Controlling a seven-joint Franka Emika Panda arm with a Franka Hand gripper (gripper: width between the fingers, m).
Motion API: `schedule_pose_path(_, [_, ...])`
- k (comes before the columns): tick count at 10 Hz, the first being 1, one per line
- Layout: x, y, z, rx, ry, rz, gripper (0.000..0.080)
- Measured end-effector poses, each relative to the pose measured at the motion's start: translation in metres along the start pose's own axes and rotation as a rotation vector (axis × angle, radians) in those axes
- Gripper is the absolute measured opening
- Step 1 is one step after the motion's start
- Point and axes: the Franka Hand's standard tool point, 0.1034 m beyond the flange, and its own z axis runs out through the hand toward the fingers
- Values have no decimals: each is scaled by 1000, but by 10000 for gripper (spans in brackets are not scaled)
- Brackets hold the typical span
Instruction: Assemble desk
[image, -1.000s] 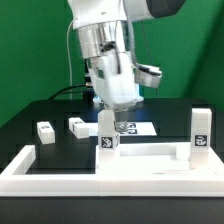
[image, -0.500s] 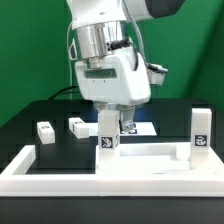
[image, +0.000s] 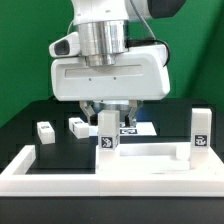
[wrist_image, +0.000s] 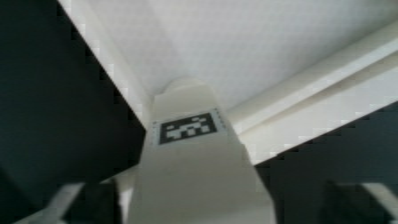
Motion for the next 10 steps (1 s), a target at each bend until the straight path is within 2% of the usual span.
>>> schedule_pose_path(1, [0, 0, 0, 0, 0, 30, 367])
schedule_pose_path(2, [0, 4, 1, -6, -1, 103, 297])
schedule_pose_path(5, [0, 5, 1, -5, -1, 335, 296])
schedule_pose_path(7, [-3, 5, 2, -6, -3, 634, 296])
schedule_pose_path(8, [-4, 2, 2, 7, -13, 791, 293])
schedule_pose_path(10, [-2, -1, 3, 59, -48, 1141, 293])
